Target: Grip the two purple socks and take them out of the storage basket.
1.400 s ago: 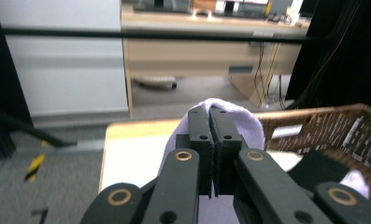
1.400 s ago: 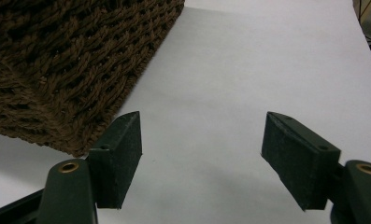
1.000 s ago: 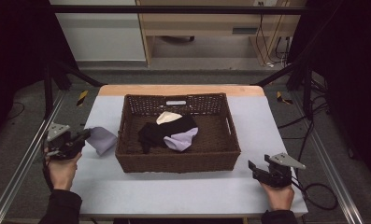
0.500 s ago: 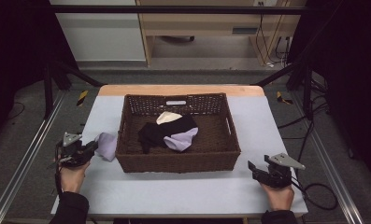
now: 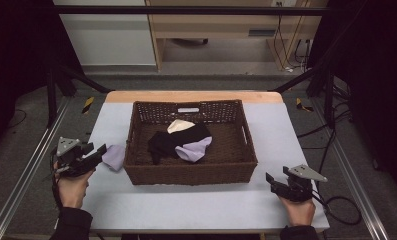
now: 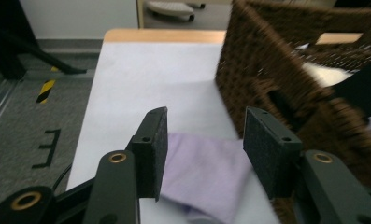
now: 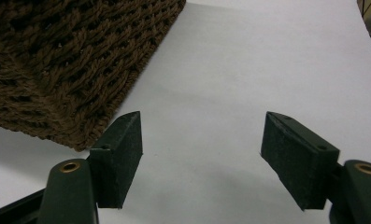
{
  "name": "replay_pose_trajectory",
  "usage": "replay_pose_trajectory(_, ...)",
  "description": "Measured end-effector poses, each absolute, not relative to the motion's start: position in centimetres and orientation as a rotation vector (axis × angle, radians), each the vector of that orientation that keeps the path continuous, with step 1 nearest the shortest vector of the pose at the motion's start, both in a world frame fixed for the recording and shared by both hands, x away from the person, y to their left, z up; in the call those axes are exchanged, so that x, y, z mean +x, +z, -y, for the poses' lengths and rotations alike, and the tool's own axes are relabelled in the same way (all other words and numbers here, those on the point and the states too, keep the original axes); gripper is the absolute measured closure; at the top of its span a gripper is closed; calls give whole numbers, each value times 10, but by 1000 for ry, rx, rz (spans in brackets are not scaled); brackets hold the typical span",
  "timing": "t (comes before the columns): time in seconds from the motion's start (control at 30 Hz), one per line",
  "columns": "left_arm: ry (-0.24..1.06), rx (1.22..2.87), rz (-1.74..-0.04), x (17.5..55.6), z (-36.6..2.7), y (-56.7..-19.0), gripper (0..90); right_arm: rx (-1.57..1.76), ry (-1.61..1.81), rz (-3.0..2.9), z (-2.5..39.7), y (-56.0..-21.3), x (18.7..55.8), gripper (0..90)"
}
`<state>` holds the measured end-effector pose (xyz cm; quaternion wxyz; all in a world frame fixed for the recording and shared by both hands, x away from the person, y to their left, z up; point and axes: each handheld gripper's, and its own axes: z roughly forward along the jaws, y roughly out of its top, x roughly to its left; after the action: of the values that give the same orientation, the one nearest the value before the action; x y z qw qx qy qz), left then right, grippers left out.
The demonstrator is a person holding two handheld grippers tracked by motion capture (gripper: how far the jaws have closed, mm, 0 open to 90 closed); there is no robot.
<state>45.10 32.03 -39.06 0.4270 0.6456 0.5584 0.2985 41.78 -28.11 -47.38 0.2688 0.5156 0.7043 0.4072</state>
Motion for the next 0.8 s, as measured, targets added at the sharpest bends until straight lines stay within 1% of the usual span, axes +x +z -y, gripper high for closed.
replay_pose_trajectory(0.27,768,1616,-1296,447,-293,-362,474,1393,1093,-1902,281,-474,419,308)
replay_pose_trajectory(0.43,758,1627,-1269,453,-278,-352,475,1386,1085,-1908,281,-475,420,318)
replay_pose_trajectory(0.53,772,1656,-1214,459,-258,-339,476,1375,1077,-1915,281,-475,421,332)
replay_pose_trajectory(0.63,754,1670,-1174,465,-243,-330,477,1375,1075,-1916,281,-475,421,332)
replay_pose_trajectory(0.77,767,1699,-1120,471,-221,-321,477,1385,1084,-1914,281,-474,421,333)
replay_pose_trajectory(0.8,767,1699,-1120,471,-221,-321,477,1387,1086,-1913,281,-474,421,334)
